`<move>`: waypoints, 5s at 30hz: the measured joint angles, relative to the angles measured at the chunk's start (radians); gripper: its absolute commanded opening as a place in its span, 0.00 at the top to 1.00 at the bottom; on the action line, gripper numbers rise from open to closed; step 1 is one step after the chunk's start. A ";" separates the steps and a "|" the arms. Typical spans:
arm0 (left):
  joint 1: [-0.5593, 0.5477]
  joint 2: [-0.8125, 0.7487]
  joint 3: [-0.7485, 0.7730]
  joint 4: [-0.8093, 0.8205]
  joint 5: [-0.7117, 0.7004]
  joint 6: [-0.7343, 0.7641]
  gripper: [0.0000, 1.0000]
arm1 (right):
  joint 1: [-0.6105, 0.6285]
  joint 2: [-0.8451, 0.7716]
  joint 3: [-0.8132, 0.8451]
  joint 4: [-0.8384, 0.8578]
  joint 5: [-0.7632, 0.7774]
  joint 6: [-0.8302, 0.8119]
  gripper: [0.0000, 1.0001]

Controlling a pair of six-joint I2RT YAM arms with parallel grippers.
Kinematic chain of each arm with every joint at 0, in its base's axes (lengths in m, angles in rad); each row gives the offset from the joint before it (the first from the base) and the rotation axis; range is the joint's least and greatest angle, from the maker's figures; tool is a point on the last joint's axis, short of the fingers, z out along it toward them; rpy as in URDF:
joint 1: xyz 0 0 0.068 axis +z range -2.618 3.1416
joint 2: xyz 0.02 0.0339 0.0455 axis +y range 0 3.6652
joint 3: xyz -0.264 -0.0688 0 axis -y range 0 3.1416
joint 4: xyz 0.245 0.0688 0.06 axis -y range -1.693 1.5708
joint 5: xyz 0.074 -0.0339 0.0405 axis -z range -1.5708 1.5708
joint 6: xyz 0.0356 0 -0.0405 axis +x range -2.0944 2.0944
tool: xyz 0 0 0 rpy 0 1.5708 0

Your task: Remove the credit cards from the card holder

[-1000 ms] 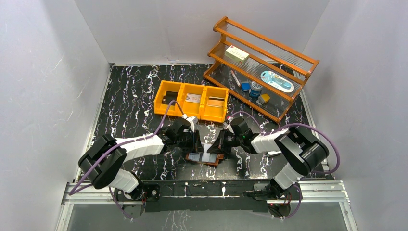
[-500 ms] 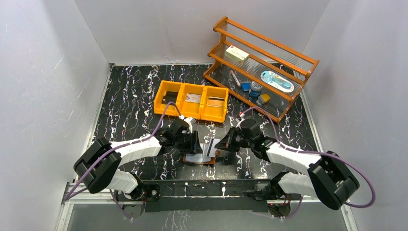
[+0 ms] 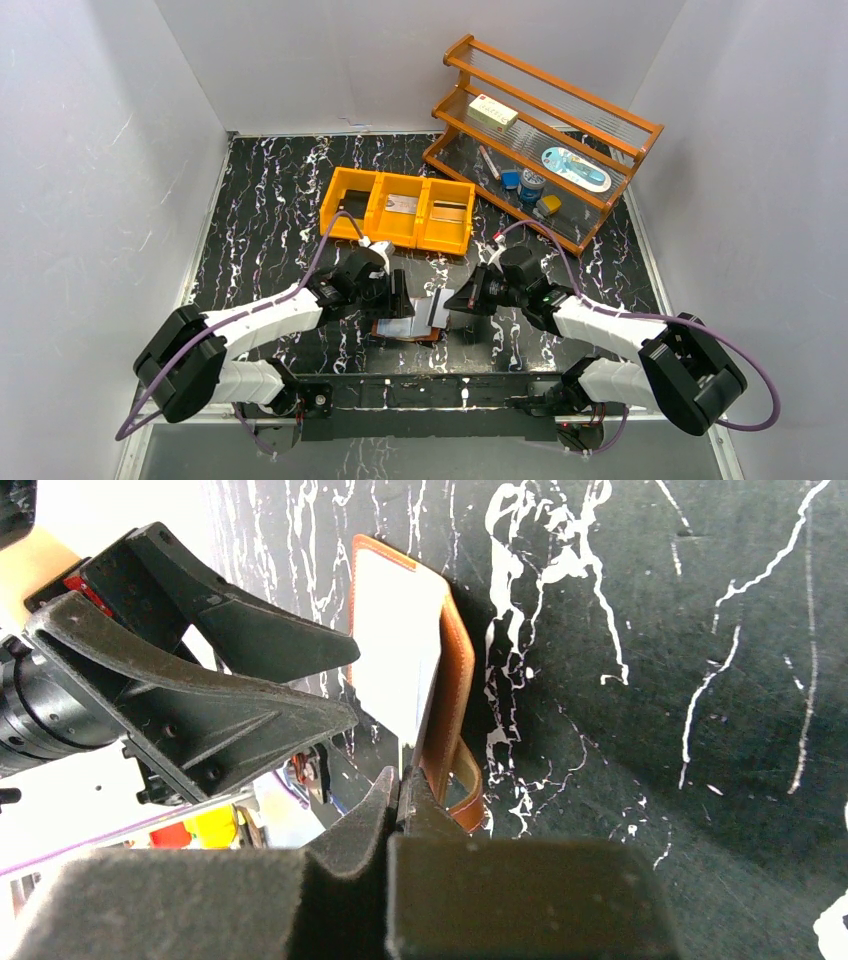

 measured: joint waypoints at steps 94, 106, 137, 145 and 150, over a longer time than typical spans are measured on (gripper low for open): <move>0.179 -0.303 -0.108 0.100 0.087 -0.055 0.24 | -0.006 0.068 0.255 -0.008 -0.031 -0.076 1.00; 0.324 -0.319 0.056 -0.261 -0.167 0.077 0.04 | -0.006 0.296 0.609 -0.219 0.066 -0.275 1.00; 0.582 -0.307 0.138 -0.393 -0.268 0.266 0.02 | 0.039 1.162 1.778 -0.752 0.666 -0.911 1.00; 0.582 -0.307 0.138 -0.393 -0.267 0.270 0.02 | 0.138 1.193 1.777 -0.712 0.826 -1.133 1.00; 0.582 -0.307 0.138 -0.393 -0.267 0.272 0.02 | 0.187 1.228 1.777 -0.688 0.905 -1.216 1.00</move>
